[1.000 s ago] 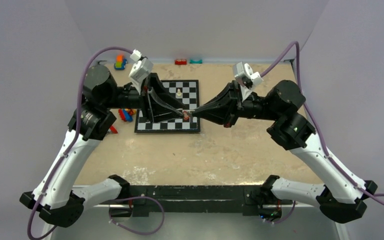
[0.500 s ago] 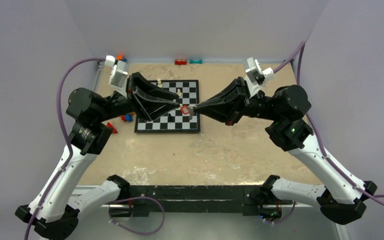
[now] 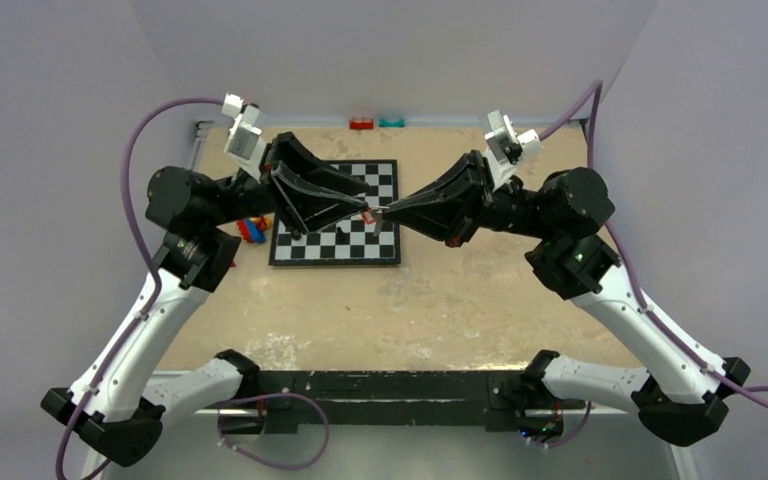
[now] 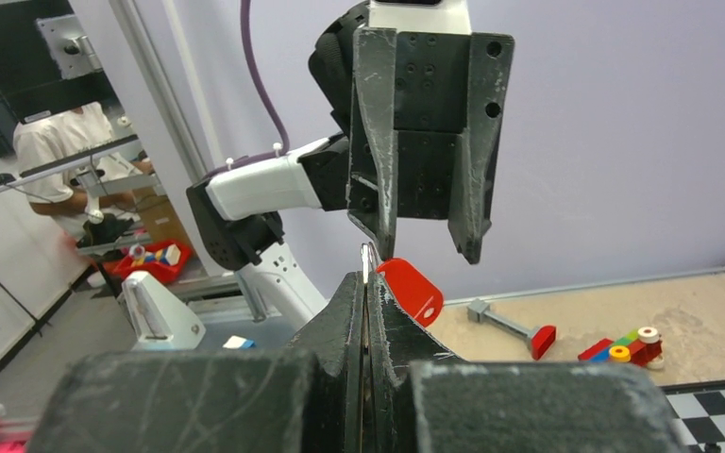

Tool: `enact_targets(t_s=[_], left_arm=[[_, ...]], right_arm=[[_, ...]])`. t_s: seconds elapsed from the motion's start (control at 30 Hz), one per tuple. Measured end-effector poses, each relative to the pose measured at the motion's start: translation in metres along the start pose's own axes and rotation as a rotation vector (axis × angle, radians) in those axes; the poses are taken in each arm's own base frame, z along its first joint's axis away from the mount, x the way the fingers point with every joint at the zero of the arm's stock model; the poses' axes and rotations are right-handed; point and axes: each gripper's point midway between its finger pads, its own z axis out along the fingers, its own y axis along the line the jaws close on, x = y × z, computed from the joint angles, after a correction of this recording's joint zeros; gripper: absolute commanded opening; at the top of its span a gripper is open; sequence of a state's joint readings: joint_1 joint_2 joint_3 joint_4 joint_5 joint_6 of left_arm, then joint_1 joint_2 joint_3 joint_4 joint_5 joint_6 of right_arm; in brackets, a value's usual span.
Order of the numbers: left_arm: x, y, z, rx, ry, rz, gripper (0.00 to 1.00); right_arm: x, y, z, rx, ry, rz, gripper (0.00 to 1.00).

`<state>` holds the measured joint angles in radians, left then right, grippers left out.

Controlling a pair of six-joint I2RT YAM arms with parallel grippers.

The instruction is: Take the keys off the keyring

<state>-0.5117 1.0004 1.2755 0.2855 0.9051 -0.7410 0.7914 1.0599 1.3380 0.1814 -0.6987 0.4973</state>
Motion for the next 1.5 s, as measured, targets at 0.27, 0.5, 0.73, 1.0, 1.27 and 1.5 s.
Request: enact_targets(t_s=[0.27,0.5,0.73,1.0,1.27,1.5], left_arm=[[0.006,-0.004,0.003,0.063,0.048,-0.038,0.40],[0.006,-0.011,0.001,0.087,0.061,-0.025,0.48],[0.006,-0.015,0.000,0.096,0.062,-0.011,0.46],[0.006,-0.015,0.000,0.096,0.061,-0.010,0.41],[0.003,-0.016,0.000,0.101,0.055,0.000,0.36],[0.002,-0.015,0.001,0.096,0.049,0.003,0.29]], right_arm=[[0.000,0.000,0.000,0.000,0.000,0.001,0.00],[-0.003,0.000,0.000,0.004,-0.012,-0.006,0.00],[-0.005,-0.002,0.001,0.017,-0.023,-0.008,0.00],[-0.005,-0.003,0.001,0.019,-0.023,-0.002,0.00],[-0.003,-0.010,0.004,0.035,-0.026,0.006,0.00],[0.001,-0.017,0.008,0.050,-0.019,0.023,0.00]])
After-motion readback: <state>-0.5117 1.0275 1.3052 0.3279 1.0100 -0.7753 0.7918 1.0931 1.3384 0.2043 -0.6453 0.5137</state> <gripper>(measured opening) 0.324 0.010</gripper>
